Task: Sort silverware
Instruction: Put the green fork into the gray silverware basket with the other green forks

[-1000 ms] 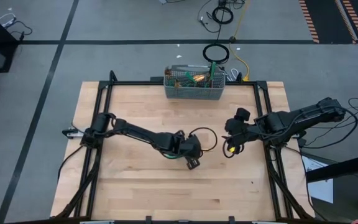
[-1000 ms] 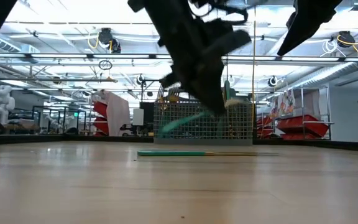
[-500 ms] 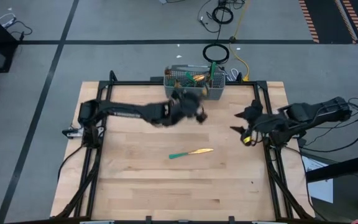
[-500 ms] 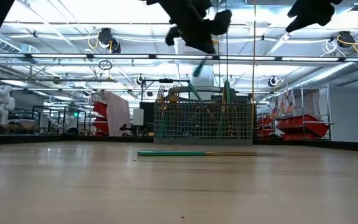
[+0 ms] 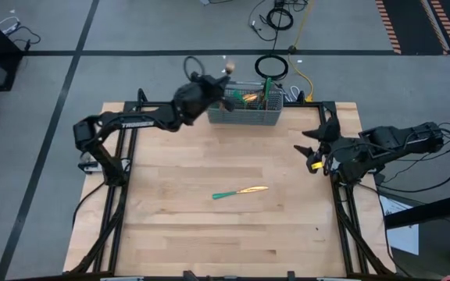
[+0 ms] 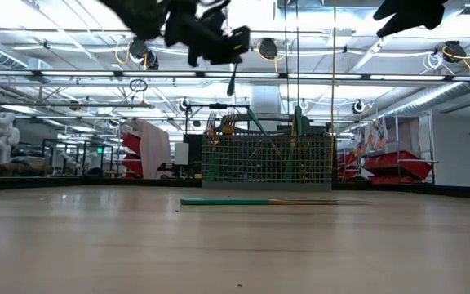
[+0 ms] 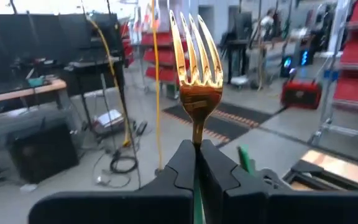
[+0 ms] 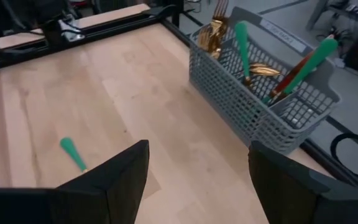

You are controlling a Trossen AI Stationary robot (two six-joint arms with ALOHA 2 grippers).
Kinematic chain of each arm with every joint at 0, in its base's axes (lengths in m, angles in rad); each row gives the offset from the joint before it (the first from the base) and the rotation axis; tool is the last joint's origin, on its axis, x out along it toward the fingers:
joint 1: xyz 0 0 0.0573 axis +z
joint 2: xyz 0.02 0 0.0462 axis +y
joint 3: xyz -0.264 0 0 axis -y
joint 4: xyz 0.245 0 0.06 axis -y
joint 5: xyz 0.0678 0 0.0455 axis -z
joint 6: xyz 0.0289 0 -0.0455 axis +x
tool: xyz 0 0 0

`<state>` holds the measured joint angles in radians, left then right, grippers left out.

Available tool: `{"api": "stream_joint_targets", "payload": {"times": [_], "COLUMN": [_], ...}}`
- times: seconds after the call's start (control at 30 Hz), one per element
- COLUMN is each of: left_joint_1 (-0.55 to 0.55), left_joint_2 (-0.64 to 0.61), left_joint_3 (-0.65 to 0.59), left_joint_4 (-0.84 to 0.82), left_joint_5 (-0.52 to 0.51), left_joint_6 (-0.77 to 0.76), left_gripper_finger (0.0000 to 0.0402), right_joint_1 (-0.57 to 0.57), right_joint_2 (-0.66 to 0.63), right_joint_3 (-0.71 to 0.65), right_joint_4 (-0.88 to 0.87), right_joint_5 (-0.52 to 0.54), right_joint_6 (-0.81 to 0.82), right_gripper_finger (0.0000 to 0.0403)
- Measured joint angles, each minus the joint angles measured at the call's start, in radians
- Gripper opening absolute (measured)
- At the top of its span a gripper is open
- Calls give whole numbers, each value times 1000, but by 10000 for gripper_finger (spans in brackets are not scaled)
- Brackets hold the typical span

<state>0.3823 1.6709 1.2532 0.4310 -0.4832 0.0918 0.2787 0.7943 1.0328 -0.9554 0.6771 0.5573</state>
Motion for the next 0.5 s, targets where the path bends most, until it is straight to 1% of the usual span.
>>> {"api": "stream_joint_targets", "payload": {"times": [0.07, 0.13, 0.2, 0.3, 0.37, 0.5], "left_joint_1": [42, 68, 84, 109, 118, 119], "left_joint_2": [-16, -17, -14, 25, 60, 99], "left_joint_3": [-80, -142, -188, -239, -265, -312], "left_joint_4": [107, 183, 243, 370, 394, 418], "left_joint_5": [72, 108, 117, 119, 113, 125], "left_joint_6": [0, 7, 29, 20, 18, -33], "left_gripper_finger": [5, 5, 5, 5, 5, 4], "right_joint_1": [-1, -4, -11, -19, -27, -40], "right_joint_2": [2, 2, 2, 2, 2, 2], "right_joint_3": [0, 0, 0, 0, 0, 0], "right_joint_4": [0, 0, 0, 3, 3, 3], "right_joint_5": [13, 13, 25, 30, 31, 31], "right_joint_6": [0, 0, 0, 0, 4, 7], "right_gripper_finger": [260, 260, 260, 260, 260, 260]}}
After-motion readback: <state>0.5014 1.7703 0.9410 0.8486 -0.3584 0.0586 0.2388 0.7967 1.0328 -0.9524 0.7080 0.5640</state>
